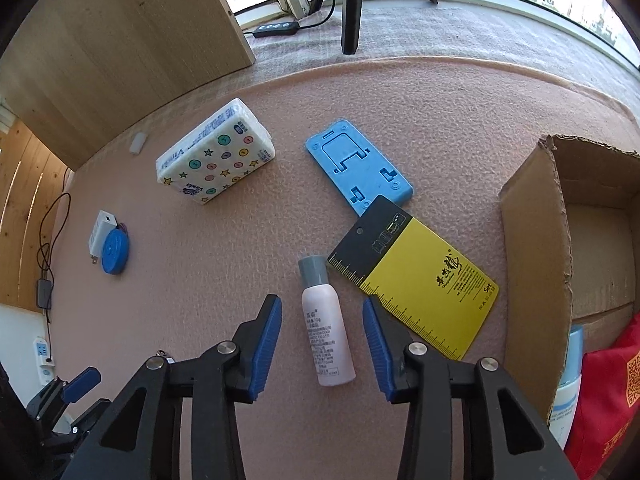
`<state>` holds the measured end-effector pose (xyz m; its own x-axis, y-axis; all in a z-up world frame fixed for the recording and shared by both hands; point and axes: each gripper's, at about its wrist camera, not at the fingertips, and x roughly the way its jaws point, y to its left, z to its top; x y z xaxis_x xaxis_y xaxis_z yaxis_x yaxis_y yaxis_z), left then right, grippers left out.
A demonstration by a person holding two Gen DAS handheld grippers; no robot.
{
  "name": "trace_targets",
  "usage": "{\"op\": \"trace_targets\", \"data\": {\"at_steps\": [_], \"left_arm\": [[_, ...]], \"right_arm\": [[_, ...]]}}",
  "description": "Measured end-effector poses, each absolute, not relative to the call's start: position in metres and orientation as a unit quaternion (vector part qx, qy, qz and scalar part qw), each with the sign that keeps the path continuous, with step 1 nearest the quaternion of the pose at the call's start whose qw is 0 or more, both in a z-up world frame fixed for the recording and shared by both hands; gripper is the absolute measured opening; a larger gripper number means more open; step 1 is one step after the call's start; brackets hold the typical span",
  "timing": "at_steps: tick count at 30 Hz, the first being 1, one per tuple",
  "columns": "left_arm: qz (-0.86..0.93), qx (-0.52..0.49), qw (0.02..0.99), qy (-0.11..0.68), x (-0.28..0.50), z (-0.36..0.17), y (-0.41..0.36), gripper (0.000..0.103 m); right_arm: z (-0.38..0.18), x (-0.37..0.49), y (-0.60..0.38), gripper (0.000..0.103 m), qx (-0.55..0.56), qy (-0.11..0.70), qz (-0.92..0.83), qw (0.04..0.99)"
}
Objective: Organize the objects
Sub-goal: 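Close the left gripper on the patterned lighter and lift it, then grasp the small white lotion bottle with the right gripper while the left holds the lighter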
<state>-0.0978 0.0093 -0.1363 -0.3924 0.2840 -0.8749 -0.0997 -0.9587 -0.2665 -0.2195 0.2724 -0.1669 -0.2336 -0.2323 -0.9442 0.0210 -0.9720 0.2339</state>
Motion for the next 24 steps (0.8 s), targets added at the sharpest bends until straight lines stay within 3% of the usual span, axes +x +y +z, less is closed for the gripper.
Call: {"op": "trace_targets", "data": {"at_steps": [7,12,24], "left_arm": [[0.825,-0.546,0.131,-0.068,-0.098,-0.141,0.016,0.053],[0.82,-0.551,0.152,-0.044,-0.102,-0.145,0.037,0.067],[0.804,-0.574,0.151,0.024,-0.12,-0.167,0.072,0.067]], "right_arm": [[-0.174,-0.22,0.257,0.03,0.617,-0.061,-0.78,0.086],[-0.175,-0.208,0.25,0.024,0.613,-0.044,-0.783,0.098],[-0.176,-0.175,0.255,0.018,0.607,-0.029,-0.785,0.119]]}}
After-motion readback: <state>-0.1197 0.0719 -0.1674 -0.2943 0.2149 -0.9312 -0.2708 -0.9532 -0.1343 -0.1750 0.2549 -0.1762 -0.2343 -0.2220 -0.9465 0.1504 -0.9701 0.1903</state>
